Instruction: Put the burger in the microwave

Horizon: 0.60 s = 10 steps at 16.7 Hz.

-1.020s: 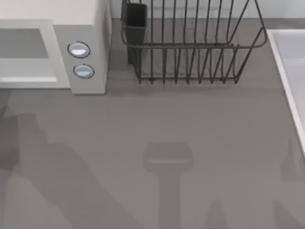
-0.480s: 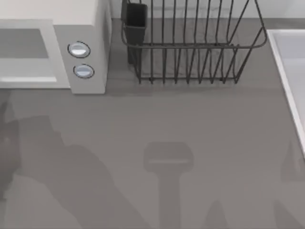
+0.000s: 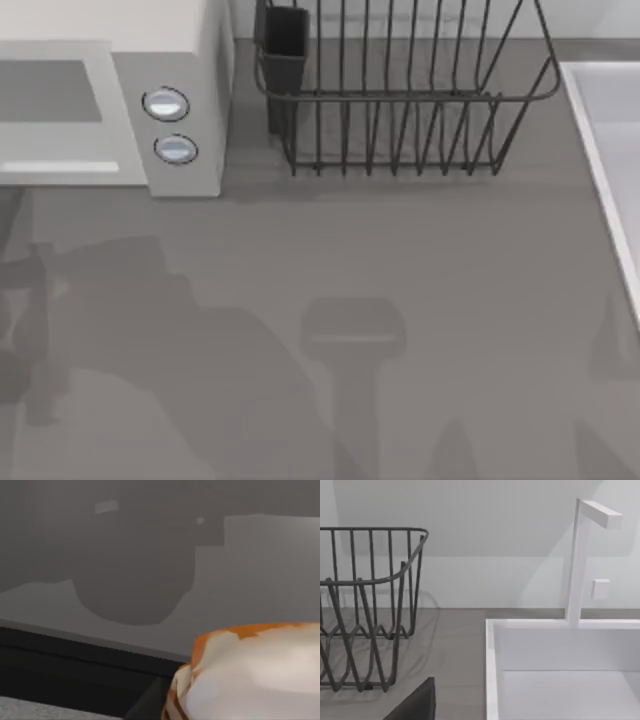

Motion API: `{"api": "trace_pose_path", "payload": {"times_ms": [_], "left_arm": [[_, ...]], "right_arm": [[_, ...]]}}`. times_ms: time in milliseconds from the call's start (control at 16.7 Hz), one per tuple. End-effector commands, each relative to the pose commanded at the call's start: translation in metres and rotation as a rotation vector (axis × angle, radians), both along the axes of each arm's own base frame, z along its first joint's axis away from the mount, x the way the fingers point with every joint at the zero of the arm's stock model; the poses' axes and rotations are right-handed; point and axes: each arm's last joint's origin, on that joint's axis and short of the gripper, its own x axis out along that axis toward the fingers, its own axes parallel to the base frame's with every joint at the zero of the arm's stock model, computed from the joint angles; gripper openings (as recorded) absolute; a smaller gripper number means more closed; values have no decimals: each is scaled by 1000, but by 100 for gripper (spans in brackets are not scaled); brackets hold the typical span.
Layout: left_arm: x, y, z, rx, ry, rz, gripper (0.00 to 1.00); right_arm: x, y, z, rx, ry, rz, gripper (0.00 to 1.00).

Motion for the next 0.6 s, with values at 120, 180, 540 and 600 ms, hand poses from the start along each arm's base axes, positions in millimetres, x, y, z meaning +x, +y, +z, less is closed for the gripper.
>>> {"api": "trace_pose_path", "payload": {"times_ms": [120,180,540,600], "left_arm": [[0,1,-2,-2,5,1,0],[0,1,-2,-2,4,1,0],[21,6,-17,57,-151,183,0],[27,6,-23,67,-202,239,0]], "right_arm": [[0,0,0,0,0,0,100],[0,0,0,0,0,0,100],[0,0,0,0,0,0,100],[0,0,0,0,0,0,100]]}}
